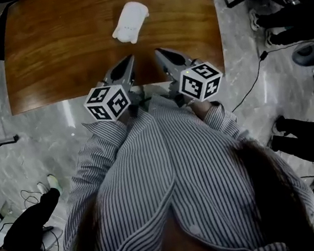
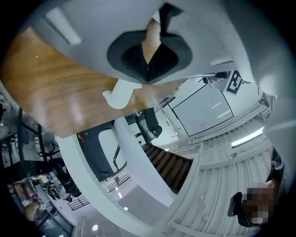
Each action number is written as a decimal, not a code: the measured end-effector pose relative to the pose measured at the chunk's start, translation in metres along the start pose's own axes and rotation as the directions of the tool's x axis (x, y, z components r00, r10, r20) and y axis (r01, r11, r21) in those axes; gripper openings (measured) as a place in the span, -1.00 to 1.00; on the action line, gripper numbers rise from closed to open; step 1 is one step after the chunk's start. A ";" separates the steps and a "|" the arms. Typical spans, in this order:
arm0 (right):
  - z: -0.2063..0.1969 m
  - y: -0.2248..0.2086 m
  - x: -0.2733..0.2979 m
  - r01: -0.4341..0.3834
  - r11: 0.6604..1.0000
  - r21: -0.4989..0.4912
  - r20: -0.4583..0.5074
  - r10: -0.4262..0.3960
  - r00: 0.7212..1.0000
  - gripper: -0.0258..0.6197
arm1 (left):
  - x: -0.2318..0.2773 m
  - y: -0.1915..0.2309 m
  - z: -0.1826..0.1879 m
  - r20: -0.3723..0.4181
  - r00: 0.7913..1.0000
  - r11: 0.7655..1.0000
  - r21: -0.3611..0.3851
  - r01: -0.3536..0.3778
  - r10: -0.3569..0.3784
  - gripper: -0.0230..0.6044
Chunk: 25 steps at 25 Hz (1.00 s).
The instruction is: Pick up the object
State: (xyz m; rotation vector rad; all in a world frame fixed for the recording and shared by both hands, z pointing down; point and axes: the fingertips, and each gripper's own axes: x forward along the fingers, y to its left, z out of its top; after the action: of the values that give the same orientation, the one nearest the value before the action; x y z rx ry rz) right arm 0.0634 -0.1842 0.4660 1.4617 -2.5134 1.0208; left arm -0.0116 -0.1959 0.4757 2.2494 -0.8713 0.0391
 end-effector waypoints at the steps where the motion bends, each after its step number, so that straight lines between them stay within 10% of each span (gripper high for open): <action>1: 0.001 -0.004 0.002 0.003 1.000 0.001 -0.008 -0.003 1.000 -0.91 | 0.004 0.000 0.001 0.001 1.000 1.000 -0.005 0.001 -0.001 -0.92; 25: -0.014 -0.090 0.124 0.080 0.989 0.121 -0.227 -0.051 0.973 -0.38 | 0.048 0.048 -0.027 -0.018 0.999 0.984 -0.171 -0.051 0.049 -0.92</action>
State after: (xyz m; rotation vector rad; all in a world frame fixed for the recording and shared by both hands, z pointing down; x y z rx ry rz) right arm 0.0627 -0.2996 0.5675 1.3632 -2.2664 1.2800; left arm 0.0020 -0.2317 0.5380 2.0649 -0.8892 0.0026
